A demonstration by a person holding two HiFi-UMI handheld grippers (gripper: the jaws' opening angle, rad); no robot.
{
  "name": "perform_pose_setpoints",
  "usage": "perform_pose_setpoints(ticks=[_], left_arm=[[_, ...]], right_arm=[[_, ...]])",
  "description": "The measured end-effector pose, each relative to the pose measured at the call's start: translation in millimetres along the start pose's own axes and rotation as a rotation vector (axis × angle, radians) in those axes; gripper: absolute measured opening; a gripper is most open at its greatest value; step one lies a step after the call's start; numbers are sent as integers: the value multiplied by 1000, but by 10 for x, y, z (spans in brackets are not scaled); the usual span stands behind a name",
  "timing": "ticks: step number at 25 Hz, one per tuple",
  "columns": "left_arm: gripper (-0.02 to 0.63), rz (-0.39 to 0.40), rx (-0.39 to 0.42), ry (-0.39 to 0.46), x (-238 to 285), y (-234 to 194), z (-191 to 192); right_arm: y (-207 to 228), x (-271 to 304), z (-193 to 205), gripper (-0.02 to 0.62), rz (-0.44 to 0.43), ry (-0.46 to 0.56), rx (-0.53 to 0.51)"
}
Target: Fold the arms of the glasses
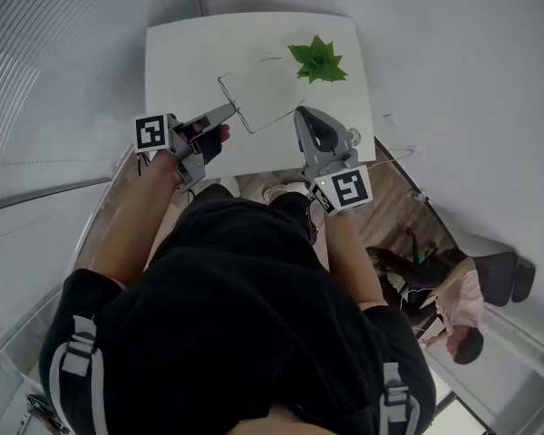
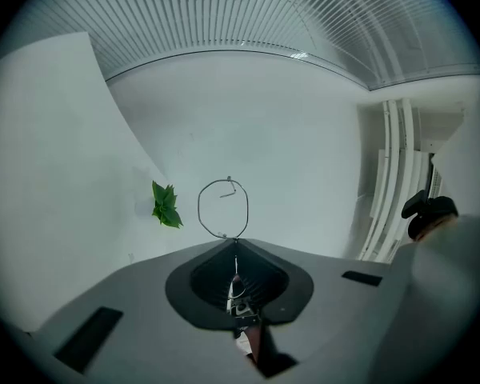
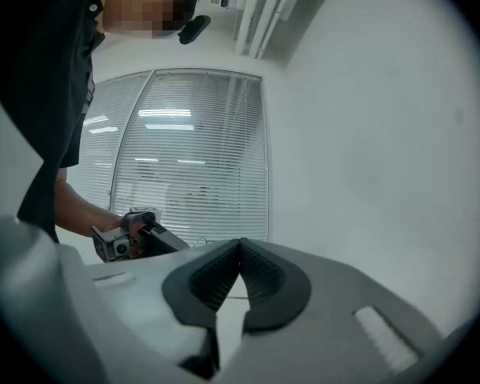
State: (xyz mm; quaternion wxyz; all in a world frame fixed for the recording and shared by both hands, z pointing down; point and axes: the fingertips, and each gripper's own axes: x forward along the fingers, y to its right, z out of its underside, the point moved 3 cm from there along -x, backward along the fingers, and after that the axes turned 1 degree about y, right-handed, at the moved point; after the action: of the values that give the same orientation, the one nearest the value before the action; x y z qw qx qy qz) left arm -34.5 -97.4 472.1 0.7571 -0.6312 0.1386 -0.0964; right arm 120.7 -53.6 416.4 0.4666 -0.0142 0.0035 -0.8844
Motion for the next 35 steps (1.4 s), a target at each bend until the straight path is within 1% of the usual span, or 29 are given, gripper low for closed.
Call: perform_pose_setpoints(ticks=[3,5,7,13,20,23,25,35], left_arm=[[12,-7,-2,-2,-17,-6,-6],[12,-10,-4,-3,-20,-3,-6],[12,-10,-9,-3,-17,1,-2],[12,-13,-14,9,-20,-1,-19],[12,-14,-21,9,-12,53,-22],[12,-7,-26,5,-8,82,-20],[12,-7,-26,1,1,88,-9],[12,-12,-36,-16,31,81,35]], right_arm=[[51,-10,31,12,28,-20,-17],[106,-27,68,20,49,-57,-53],[160,-45,130,69,70,-105,-97],[199,-43,242,83,91,-202,-252],[188,11,480,92,110,-347,-491],[177,55,564,92,126,-390,-599],[179,65,611,92,136,-411,-649],[234,82,746,92,176,-457,-756]])
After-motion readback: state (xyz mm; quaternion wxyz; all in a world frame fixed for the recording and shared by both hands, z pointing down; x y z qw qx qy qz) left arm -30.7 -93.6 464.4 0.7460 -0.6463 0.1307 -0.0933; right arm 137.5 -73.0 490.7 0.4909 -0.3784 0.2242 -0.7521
